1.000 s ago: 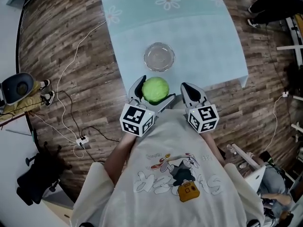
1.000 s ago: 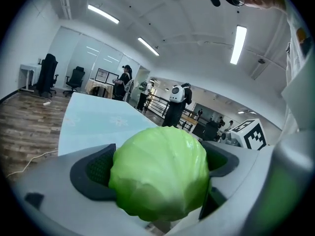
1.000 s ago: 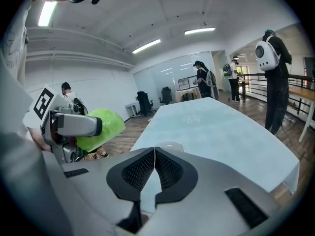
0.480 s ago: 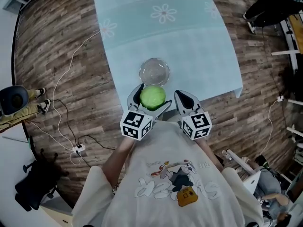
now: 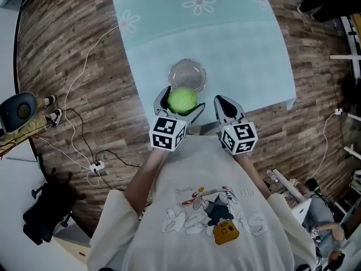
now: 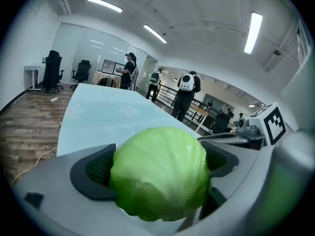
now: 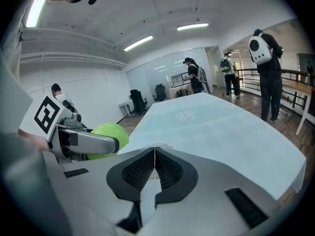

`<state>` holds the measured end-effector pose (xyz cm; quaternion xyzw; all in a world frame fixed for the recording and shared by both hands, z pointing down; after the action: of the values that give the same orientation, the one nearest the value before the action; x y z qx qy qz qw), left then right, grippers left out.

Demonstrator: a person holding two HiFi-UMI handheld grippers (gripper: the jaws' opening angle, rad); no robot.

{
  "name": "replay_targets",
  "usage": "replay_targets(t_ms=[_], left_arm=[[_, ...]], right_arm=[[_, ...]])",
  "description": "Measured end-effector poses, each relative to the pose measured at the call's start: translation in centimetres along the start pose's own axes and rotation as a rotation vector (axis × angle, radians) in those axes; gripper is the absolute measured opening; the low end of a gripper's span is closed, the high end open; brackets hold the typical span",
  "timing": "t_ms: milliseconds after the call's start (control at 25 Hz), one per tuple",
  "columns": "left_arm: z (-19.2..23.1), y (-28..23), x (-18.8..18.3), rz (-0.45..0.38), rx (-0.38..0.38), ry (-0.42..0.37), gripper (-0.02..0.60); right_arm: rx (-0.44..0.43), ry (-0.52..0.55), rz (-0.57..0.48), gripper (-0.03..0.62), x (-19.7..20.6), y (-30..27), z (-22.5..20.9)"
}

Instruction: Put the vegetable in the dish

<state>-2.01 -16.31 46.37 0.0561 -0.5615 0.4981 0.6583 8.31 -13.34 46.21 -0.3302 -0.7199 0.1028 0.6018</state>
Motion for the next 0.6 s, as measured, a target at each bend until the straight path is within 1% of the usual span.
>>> replay_targets(t_ms=[80,280,480,600], left_arm=[[0.6,-0.6,0.4,0.009,-0.008,-0.004,0.545],[1.4,-2.3,1.2,0.034,-0.015,-0.007,0.545],[1.8,-4.6,1.9,0.066,-0.020,-0.052,0.545],[2.5,-5.4,2.2,0.076,-0.021,-0.052,0.545]], right_arm=[[-0.012,-0.005,0.016,0.023,0.3,-0.6,0.1],[-0.041,0.024,0.057,0.023,0.7,-2.4,0.3],[-0.049,0.046,0.094,0.023,1.3,-3.7,-0.5],[-0.062,0.042,0.109,0.023,1.5,-4.6,-0.8]])
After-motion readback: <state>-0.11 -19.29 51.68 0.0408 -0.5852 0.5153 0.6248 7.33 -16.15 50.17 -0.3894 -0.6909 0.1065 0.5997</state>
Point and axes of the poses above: the fingertips, and each gripper's own axes: y backward along the fingers, z to its left, x out of its underside, the point moved 1 cm from there along y, backward along the fingers, and after that the axes turned 1 degree about x, right-handed, at the moved point
